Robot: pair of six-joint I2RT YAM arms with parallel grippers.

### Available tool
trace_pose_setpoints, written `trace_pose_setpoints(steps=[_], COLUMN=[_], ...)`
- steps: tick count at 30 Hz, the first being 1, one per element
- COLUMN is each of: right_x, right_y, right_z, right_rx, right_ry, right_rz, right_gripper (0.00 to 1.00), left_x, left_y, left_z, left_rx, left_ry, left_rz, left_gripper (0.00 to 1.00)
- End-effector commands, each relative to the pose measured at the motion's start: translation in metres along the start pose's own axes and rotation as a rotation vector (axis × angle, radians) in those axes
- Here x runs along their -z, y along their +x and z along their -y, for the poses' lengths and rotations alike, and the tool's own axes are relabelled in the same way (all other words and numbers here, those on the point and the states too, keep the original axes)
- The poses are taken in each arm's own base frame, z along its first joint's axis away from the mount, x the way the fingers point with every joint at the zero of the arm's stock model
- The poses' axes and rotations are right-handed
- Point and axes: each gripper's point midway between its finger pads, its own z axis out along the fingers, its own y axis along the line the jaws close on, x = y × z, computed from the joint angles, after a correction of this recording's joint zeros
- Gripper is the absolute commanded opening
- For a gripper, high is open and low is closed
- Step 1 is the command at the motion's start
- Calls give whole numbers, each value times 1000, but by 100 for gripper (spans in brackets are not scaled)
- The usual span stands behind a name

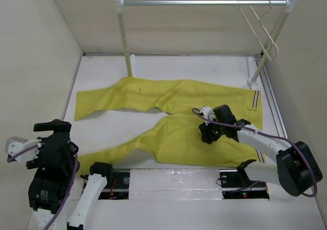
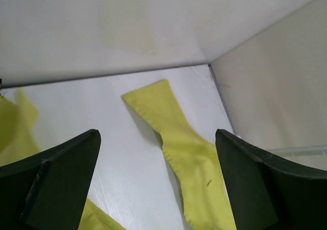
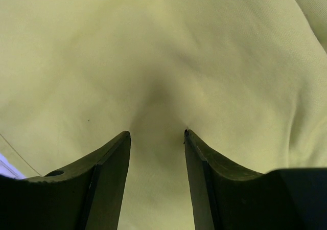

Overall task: Place the trousers on the hanger
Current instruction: Flatten out the trousers at the center of the board.

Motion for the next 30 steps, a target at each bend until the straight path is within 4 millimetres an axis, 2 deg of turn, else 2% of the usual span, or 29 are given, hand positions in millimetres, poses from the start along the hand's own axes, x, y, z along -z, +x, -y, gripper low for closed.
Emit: trace_pose_setpoints(steps=[1,2,3,4,5,6,7,8,9,10,11,13,14,16,17,18,20,21,22,23,24,25,26,27,30], right_x=[8,9,10,12,14,16,17,21,24,27,30,40,44,50,57,59,66,69,70,71,74,74,73,73,77], right_y=[-20,-21,-23,-25,-31,-35,-39,-46,-51,-54,-56,-62,-63,-62,-63,-61,-54,-52,-51,-48,-48,-51,-51,-53,-57], right_z=[0,1,1,3,3,2,-1,-2,-3,-5,-6,-5,-2,-1,2,4,11,16,18,20,25,26,26,27,43], right_rx=[43,53,57,55,65,74,83,100,111,120,129,146,149,150,146,137,98,71,51,17,-12,-22,-40,-52,-97], right_ry=[-14,-14,-13,-13,-12,-16,-34,-39,-41,-47,-48,-29,-15,1,20,39,83,97,103,109,123,121,116,114,181], right_rz=[50,51,54,63,74,85,96,115,132,139,148,166,173,167,180,174,165,168,172,174,187,207,215,223,231], right_gripper=[52,52,51,50,48,38,26,17,3,0,0,0,0,0,0,9,21,31,37,41,48,49,49,50,51], left_x=[3,-2,-6,-10,-24,-30,-33,-48,-54,-58,-73,-86,-102,-118,-138,-149,-174,-194,-201,-218,-231,-244,-256,-263,-289], left_y=[-45,-45,-40,-29,-3,14,44,74,91,108,137,159,172,185,192,194,213,205,212,217,212,226,222,225,254], left_z=[10,23,28,45,52,62,76,84,87,97,91,97,107,113,115,114,110,101,98,97,94,79,91,93,87], left_rx=[25,5,-19,-41,-112,-132,-161,-199,-204,-186,-232,-249,-261,-290,-304,-306,-287,-251,-236,-227,-225,-282,-301,-336,-411], left_ry=[-7,-3,-7,35,29,56,122,130,132,163,114,93,76,41,-14,-40,-79,-105,-98,-97,-100,-148,-138,-140,-172], left_rz=[167,172,161,119,65,21,-81,-125,-161,-201,-244,-292,-305,-334,-342,-352,-444,-447,-498,-499,-490,-518,-505,-511,-585], left_gripper=[91,90,88,85,83,82,82,82,84,87,90,91,91,91,91,91,91,92,92,92,93,94,95,95,93])
